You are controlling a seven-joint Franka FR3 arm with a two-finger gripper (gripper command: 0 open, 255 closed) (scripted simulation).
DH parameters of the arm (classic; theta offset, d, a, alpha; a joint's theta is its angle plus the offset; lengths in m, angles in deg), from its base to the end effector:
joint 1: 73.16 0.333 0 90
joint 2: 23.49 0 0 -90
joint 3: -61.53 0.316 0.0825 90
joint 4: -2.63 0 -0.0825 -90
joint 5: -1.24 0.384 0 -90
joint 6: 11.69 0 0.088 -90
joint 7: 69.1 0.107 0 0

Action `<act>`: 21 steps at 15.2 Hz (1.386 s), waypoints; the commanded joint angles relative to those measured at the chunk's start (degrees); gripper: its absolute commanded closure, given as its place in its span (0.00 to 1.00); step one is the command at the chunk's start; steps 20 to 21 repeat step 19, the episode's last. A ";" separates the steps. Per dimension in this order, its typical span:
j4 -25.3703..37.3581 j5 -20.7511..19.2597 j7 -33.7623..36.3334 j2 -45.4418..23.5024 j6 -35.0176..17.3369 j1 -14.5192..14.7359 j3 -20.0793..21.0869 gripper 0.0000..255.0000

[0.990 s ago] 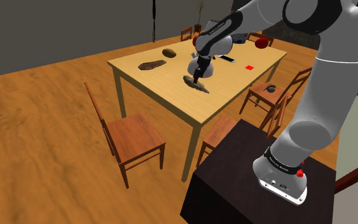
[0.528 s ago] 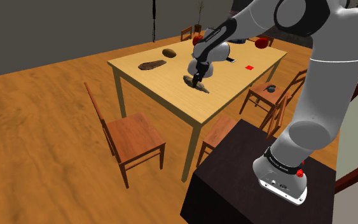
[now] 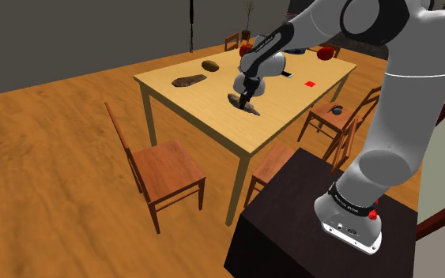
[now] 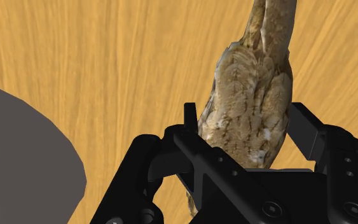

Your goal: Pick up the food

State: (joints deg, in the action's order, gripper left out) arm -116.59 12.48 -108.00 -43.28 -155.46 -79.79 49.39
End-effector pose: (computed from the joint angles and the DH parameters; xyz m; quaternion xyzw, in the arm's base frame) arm 0.5645 -0.1904 0.2718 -0.9928 -0.1066 -0.0542 0.0001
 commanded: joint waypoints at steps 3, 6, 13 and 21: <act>-0.06 -0.31 0.25 0.58 0.63 0.14 -0.14 1.00; 0.27 -1.08 0.85 2.20 2.51 0.40 -0.52 1.00; 1.47 -2.76 2.16 5.67 7.05 0.86 -1.19 1.00; 2.48 -3.64 2.85 7.52 9.82 1.05 -1.47 1.00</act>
